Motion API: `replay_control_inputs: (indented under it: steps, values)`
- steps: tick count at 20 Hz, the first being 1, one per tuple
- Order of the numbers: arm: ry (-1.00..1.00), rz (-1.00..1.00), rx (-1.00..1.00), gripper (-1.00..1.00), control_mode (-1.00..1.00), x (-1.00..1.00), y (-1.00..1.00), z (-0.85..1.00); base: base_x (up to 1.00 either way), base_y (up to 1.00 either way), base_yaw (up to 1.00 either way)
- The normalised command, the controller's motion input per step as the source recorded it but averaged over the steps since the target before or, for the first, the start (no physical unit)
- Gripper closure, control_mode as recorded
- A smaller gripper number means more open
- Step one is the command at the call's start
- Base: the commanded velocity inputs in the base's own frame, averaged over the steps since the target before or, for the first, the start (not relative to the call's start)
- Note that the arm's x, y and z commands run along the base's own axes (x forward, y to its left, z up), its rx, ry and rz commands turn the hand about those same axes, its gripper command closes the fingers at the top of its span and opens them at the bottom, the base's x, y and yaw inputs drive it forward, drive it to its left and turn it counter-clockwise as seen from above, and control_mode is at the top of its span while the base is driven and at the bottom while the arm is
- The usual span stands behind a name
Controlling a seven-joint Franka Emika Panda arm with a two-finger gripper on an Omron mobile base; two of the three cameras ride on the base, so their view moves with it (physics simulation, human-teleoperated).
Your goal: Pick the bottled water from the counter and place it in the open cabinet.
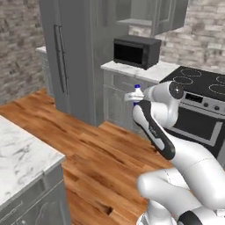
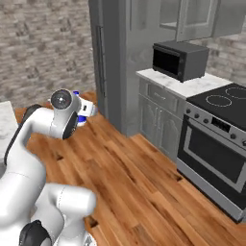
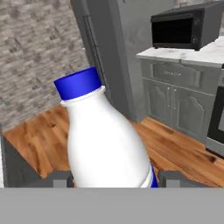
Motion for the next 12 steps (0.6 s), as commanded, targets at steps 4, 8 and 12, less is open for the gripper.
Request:
replay_control_inputs:
  steps: [4,8,12]
  values:
    - [0.00,0.00,0.00,1.00,1.00,0.00,0.00,0.00,0.97,-0.76,0.00]
    - [0.00,0.00,0.00,1.00,1.00,0.00,0.00,0.00,1.00,-0.63,0.02]
    - [0.00,0.00,0.00,1.00,1.00,0.00,0.00,0.00,1.00,-0.33,0.06]
